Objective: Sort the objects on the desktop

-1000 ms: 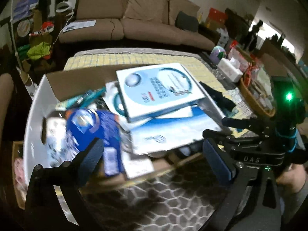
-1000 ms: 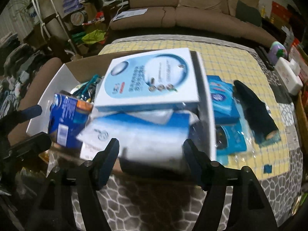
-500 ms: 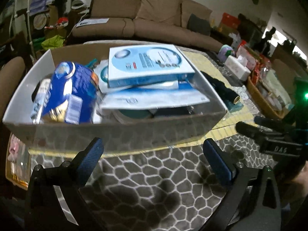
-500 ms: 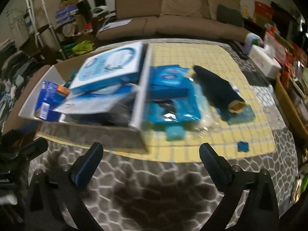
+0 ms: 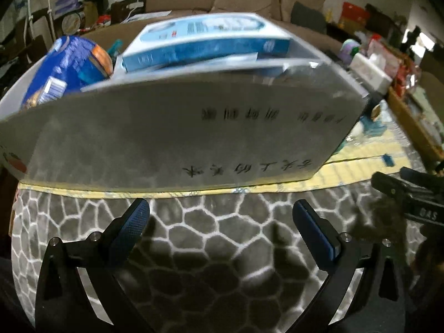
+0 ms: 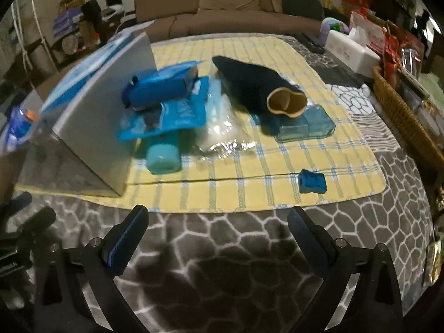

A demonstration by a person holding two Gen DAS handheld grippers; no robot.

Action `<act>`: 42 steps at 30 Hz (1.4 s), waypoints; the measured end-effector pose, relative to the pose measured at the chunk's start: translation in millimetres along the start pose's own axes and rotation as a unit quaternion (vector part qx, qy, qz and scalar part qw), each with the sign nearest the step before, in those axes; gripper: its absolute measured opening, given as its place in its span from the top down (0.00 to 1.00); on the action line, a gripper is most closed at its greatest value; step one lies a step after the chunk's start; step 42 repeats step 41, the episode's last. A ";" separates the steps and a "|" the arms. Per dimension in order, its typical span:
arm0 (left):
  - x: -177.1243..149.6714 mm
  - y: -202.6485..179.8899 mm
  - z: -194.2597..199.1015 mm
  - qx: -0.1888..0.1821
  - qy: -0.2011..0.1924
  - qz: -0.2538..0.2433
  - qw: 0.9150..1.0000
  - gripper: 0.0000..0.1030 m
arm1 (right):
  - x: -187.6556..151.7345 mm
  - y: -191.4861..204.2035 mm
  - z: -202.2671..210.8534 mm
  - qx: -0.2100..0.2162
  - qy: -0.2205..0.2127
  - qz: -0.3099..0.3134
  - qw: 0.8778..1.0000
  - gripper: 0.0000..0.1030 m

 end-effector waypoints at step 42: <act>-10.0 -21.7 -41.6 0.039 0.013 -0.014 0.999 0.00 | -14.9 -8.5 -32.0 -0.028 -0.014 -0.013 0.999 0.00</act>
Point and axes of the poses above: each gripper's, at about its wrist camera, not at the fingertips, and z roughly against the way its jaws point, y to its left, x to its top, the point moved 10 cm from there along -z, roughly the way its jaws point, and after that the axes turned 1 degree about x, right-handed, at the moved point
